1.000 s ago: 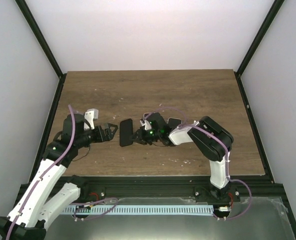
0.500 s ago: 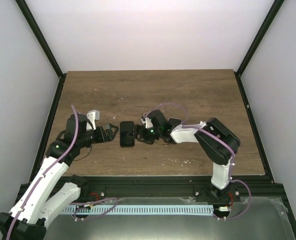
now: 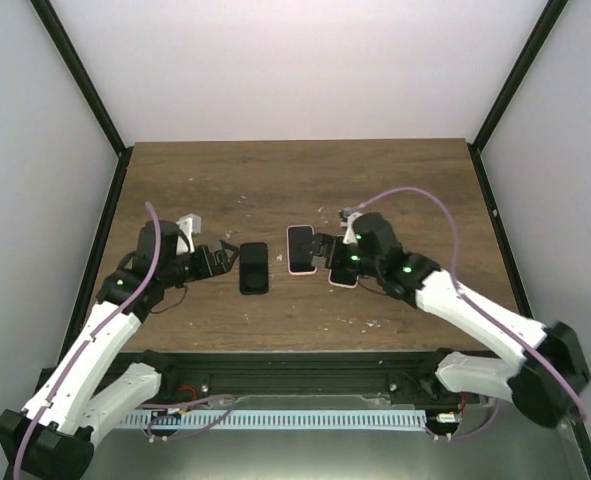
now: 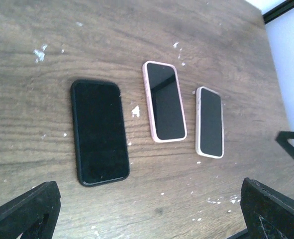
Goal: Put the phone into the phone case
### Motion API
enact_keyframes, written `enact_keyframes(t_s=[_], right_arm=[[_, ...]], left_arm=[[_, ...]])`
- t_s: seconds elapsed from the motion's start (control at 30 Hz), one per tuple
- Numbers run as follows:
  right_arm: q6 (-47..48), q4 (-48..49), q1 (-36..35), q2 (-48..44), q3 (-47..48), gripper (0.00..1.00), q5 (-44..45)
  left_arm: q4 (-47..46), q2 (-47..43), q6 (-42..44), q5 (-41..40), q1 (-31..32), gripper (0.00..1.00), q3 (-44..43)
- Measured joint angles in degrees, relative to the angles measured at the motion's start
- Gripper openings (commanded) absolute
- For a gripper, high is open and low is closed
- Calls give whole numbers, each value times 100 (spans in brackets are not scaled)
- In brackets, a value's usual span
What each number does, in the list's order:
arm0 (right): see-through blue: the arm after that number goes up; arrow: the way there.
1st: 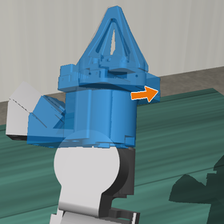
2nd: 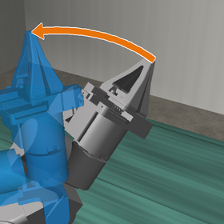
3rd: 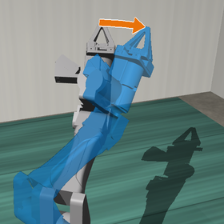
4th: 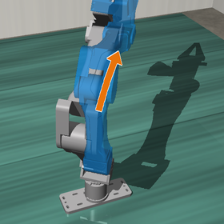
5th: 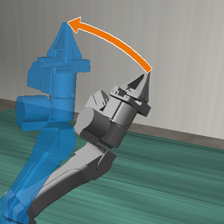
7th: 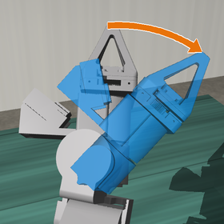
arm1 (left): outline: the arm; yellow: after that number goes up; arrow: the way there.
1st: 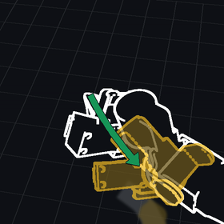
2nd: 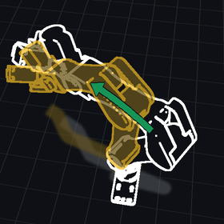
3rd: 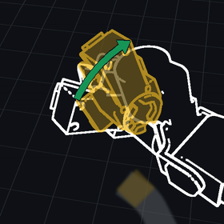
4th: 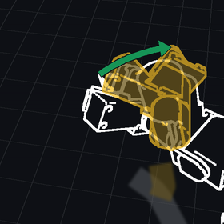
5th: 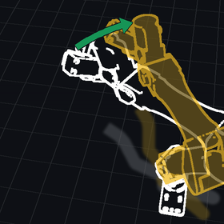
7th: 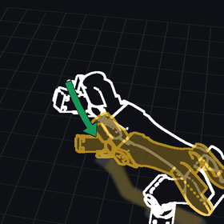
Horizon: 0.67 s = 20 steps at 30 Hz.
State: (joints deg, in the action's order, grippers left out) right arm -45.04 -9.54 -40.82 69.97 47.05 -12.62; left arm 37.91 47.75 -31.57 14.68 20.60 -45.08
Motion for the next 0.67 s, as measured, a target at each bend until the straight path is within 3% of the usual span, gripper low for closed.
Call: enact_keyframes(t_s=[0.23,0.37,0.5,0.67], right_arm=[[63,-1478,24,-2157,52,100,1263],[33,-2048,24,-2889,232,100,1644],[0,-2221,24,-3335,275,100,1727],[-70,-2310,24,-3193,275,100,1674]], left_arm=[[-61,37,33,199,0,100,-592],[-232,-122,116,382,0,100,-745],[-334,-323,179,494,0,100,-748],[-492,-385,173,625,0,100,-741]])
